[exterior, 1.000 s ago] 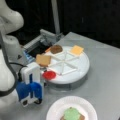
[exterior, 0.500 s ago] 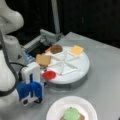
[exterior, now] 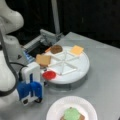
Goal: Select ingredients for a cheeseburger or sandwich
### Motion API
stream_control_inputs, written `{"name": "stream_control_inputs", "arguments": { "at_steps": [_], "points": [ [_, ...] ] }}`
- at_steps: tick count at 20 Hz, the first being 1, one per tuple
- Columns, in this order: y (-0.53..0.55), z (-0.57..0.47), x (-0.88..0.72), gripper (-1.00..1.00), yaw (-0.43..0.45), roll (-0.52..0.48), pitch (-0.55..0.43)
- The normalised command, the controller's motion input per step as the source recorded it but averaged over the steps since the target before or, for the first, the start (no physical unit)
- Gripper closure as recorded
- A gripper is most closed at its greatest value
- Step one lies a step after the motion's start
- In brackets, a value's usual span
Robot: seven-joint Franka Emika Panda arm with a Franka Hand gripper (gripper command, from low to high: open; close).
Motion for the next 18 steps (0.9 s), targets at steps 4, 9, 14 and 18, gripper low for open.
{"name": "stream_control_inputs", "arguments": {
  "at_steps": [4, 9, 14, 18],
  "points": [
    [0.04, -0.1, 0.01, 1.0, -0.113, 0.108, -0.186],
    [0.03, -0.08, 0.01, 1.0, -0.125, 0.105, -0.186],
    [0.02, -0.06, 0.02, 1.0, -0.107, 0.089, -0.198],
    [0.03, -0.03, 0.03, 1.0, -0.077, 0.093, -0.197]
  ]
}}
